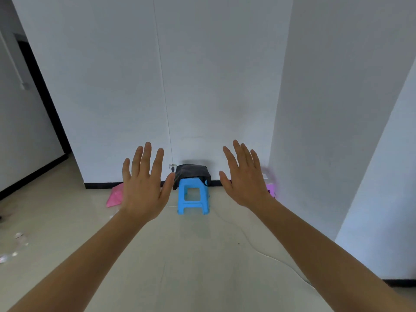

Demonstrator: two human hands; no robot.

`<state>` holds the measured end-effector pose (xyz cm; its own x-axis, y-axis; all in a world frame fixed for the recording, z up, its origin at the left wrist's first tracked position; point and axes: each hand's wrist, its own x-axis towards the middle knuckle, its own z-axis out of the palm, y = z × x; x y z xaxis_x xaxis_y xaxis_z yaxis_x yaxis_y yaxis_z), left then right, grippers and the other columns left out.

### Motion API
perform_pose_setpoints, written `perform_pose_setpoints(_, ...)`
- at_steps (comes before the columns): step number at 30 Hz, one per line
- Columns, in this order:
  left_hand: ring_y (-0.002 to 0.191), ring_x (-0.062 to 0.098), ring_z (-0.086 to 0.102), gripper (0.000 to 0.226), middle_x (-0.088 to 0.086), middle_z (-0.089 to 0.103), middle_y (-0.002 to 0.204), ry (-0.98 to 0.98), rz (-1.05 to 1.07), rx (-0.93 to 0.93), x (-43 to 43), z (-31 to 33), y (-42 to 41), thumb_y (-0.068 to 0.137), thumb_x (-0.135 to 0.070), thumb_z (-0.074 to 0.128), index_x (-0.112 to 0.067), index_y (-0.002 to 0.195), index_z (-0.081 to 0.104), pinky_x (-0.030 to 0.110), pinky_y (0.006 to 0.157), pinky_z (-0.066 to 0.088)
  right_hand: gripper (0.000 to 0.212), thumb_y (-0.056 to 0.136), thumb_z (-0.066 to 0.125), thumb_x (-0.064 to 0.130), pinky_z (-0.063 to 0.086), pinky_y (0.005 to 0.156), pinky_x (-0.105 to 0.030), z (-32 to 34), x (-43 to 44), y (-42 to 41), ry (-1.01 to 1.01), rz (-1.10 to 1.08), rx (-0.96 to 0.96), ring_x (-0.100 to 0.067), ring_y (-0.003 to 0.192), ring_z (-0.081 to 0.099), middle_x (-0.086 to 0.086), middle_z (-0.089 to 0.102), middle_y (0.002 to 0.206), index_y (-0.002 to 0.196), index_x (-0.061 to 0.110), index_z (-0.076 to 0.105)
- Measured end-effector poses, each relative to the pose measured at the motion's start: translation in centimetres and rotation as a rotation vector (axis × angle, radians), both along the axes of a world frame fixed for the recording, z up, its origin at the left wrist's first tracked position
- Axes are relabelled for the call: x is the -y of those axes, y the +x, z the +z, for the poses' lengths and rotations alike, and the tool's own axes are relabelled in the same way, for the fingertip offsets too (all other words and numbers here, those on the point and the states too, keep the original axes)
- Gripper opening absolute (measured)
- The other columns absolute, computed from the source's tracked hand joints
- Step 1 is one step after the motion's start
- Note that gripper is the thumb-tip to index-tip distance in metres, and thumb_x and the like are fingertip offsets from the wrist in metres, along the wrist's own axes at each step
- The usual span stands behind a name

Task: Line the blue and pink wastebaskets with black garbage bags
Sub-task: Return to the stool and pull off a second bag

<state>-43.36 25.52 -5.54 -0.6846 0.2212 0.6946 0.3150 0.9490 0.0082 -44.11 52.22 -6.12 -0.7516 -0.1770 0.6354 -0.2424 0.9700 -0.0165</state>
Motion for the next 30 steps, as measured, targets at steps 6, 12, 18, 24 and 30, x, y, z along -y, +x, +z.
perform_pose_setpoints(6,0.146,0.038,0.014,0.066,0.020,0.016,0.159,0.024,0.049,0.052,3.4,-3.6,-18.2,0.097,-0.049,0.030,-0.011,0.151,0.025,0.061,0.112,0.019,0.064,0.099,0.043,0.041,0.016,0.119,-0.053,-3.6,3.2,-19.9,0.074,0.018,0.029,-0.037,0.147,0.020,-0.018,0.018,0.161,0.154,0.012,0.027)
perform_pose_setpoints(12,0.145,0.038,0.016,0.067,0.020,0.014,0.159,-0.023,0.071,0.154,6.1,-3.0,-37.8,0.098,-0.051,0.023,-0.010,0.151,0.024,0.059,0.112,0.022,0.065,0.099,0.042,0.041,0.014,0.120,-0.052,-3.9,5.1,-39.5,0.089,-0.053,0.134,-0.038,0.147,0.018,-0.019,0.015,0.162,0.155,0.012,0.023)
perform_pose_setpoints(18,0.145,0.037,0.019,0.068,0.019,0.014,0.159,-0.099,0.014,0.280,4.8,-5.5,-54.3,0.096,-0.050,0.018,-0.010,0.151,0.027,0.058,0.113,0.024,0.062,0.097,0.049,0.038,0.023,0.117,-0.054,-6.4,2.6,-54.0,0.069,-0.085,0.168,-0.040,0.143,0.030,-0.022,0.026,0.158,0.151,0.010,0.034)
perform_pose_setpoints(24,0.145,0.036,0.020,0.075,0.020,0.016,0.159,-0.132,0.020,0.384,1.5,-11.4,-71.8,0.095,-0.055,0.006,-0.010,0.151,0.027,0.057,0.113,0.024,0.064,0.098,0.043,0.042,0.018,0.119,-0.052,-13.6,-0.7,-71.4,0.071,-0.157,0.298,-0.037,0.146,0.022,-0.019,0.019,0.161,0.153,0.013,0.027)
perform_pose_setpoints(30,0.146,0.034,0.018,0.069,0.018,0.014,0.160,-0.144,0.094,0.486,-1.4,-14.9,-90.7,0.096,-0.051,0.016,-0.011,0.152,0.023,0.055,0.113,0.023,0.066,0.099,0.039,0.046,0.020,0.118,-0.049,-18.1,-3.9,-90.4,0.105,-0.160,0.455,-0.035,0.147,0.021,-0.017,0.016,0.162,0.154,0.015,0.020)
